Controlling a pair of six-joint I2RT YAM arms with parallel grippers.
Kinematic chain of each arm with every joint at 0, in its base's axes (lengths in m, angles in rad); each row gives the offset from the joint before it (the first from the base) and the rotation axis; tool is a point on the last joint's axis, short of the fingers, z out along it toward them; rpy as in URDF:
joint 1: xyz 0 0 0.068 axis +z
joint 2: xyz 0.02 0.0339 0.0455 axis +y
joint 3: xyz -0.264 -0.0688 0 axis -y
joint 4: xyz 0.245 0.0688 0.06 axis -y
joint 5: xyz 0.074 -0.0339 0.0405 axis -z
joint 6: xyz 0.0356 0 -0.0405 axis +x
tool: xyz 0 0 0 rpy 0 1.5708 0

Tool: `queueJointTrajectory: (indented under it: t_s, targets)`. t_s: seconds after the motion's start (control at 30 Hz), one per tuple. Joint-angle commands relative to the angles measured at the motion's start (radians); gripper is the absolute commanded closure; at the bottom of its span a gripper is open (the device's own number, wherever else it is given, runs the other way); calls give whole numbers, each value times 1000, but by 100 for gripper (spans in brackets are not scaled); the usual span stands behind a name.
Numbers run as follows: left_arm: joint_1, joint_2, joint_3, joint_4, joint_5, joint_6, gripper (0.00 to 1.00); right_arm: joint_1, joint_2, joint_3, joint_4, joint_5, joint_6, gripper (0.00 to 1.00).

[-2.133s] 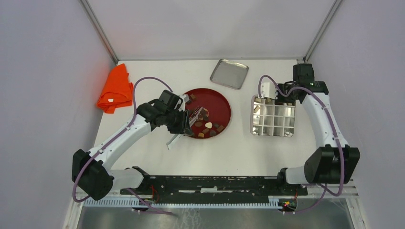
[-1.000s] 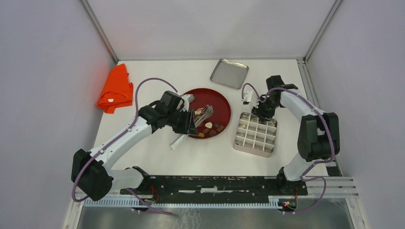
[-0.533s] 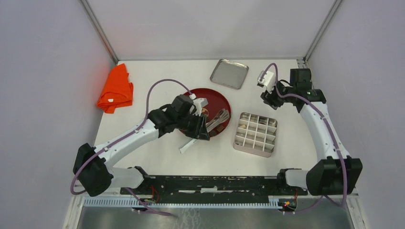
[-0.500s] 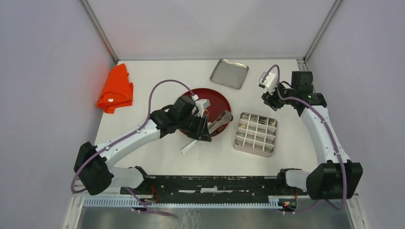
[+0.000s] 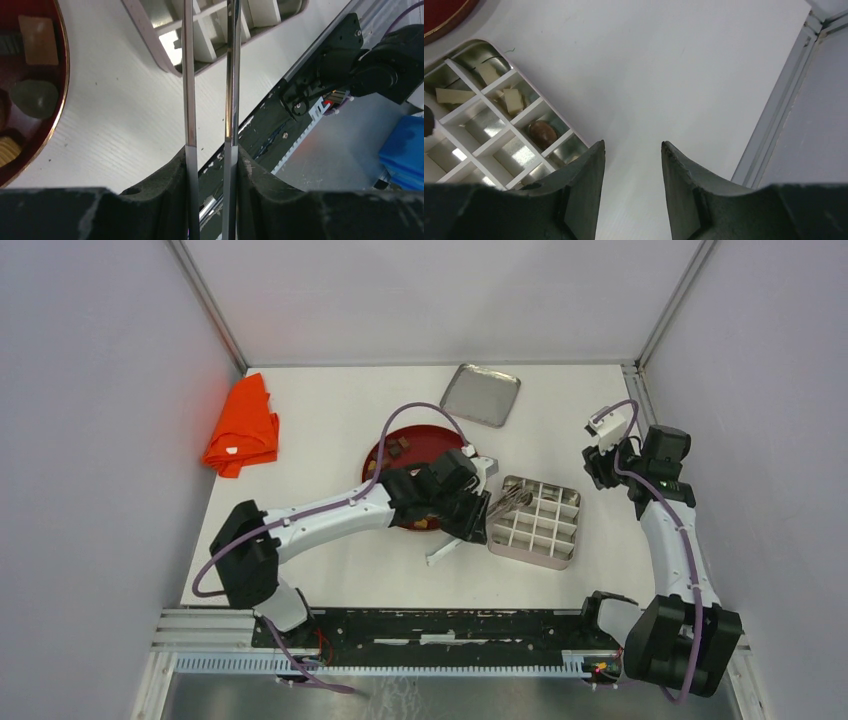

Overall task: Pack the chocolate
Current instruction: Place the fake chocolate in the packing box.

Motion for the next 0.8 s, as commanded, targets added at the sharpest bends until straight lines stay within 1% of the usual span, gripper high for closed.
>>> queueJointTrajectory:
  t_s: [0.0,0.27,0.43,0.6,0.77]
  targets:
    - [-31,81,127,-14,-73,-11,98,-4,-31,5,76,-12,25,49]
    - [-54,165,210,-75,-120,14,98,-4,-16,13,62,-24,21,48]
    - [-59,189,235,-91,-131,20,95,-4,-12,15,57,-34,21,47]
    - [-59,212,255,-106,-128,30,88,-4,-9,14,54,-38,18,46]
    - [-61,238,285,-127,-119,40,78,-4,-7,16,53,-38,15,46]
